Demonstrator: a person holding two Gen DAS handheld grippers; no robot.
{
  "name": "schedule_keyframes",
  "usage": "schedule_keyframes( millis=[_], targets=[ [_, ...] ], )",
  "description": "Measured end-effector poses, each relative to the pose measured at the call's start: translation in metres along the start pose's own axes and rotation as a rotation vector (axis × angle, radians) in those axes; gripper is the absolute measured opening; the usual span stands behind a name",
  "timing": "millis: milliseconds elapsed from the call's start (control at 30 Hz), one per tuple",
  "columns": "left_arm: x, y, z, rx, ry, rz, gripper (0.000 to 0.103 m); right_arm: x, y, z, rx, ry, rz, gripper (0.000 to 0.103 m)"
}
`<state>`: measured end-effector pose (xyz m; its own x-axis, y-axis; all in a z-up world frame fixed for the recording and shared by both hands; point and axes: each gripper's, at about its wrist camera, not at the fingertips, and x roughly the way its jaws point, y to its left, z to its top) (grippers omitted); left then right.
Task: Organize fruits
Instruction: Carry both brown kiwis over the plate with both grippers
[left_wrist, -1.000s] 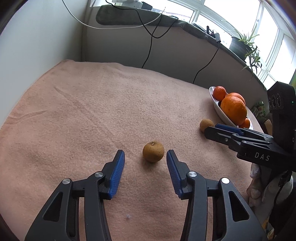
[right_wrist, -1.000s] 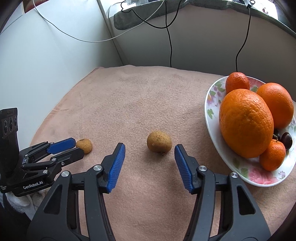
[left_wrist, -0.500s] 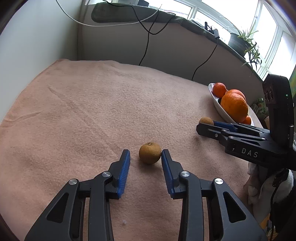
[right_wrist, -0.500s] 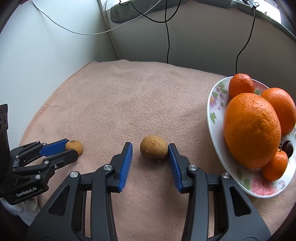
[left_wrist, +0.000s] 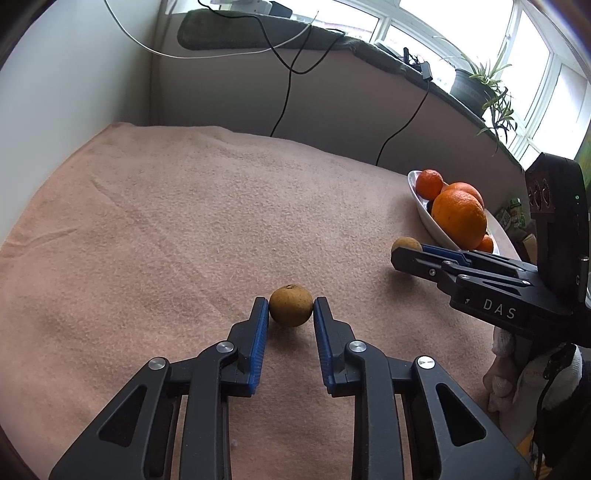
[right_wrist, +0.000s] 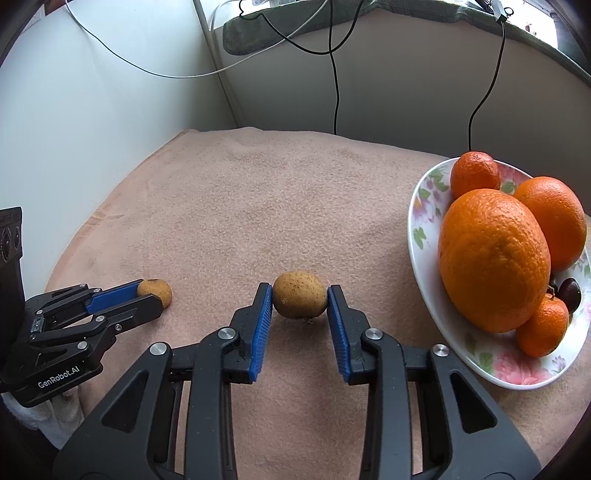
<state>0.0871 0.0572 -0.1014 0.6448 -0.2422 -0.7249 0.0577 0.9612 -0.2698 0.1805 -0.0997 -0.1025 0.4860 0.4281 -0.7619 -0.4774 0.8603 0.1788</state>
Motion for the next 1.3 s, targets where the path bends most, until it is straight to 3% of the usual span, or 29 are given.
schedule_keyframes(
  millis=[733,1300],
  targets=[
    [-0.010,-0.052,0.023,0.078,-0.053,-0.078,0.023,-0.070,-0.023,-0.012,0.032,-0.125,0.008,0.032],
    [0.000,-0.118,0.049,0.180,-0.073,-0.177,0.023,-0.114,-0.079,-0.018,0.107,-0.198,-0.047,0.032]
  ],
)
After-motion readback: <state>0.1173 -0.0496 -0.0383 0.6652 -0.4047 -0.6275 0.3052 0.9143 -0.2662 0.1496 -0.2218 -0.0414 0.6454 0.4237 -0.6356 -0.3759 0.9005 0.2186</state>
